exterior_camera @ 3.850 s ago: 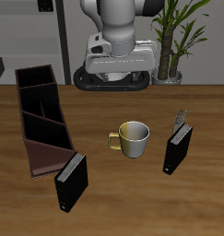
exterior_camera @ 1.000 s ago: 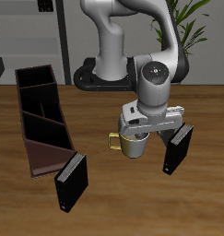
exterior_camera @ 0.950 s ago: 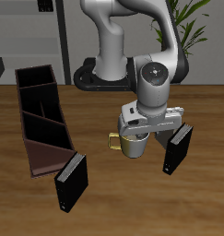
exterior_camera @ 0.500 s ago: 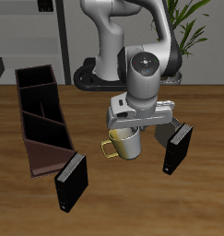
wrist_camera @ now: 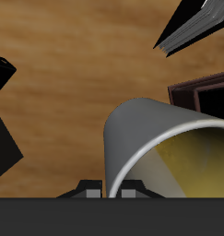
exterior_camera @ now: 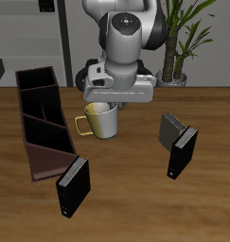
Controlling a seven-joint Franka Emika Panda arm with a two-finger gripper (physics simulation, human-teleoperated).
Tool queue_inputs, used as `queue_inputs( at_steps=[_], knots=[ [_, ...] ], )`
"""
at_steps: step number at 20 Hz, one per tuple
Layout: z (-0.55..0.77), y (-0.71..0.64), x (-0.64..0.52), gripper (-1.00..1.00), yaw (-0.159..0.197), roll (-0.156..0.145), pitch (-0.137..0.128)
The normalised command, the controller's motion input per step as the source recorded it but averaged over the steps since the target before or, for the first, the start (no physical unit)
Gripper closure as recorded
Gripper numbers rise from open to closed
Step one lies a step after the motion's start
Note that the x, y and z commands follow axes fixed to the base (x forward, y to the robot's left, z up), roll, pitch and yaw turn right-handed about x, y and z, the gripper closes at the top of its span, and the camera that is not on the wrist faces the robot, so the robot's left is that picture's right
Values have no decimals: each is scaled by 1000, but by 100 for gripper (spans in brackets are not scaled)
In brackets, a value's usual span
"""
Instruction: Place the left black book into the right desk caddy's left compartment and place the white-yellow mug into the right desk caddy's right compartment
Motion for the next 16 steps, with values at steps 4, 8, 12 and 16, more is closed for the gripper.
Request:
queue_inputs(
  at_steps=[4, 8, 12, 16],
  knots=[
    [799, -625, -283, 100, -141, -83, -50],
    [883, -589, -326, 100, -183, -99, -54],
    [806, -818, -329, 100, -190, -141, -54],
    [406, -755, -272, 100, -186, -147, 4]
  ],
)
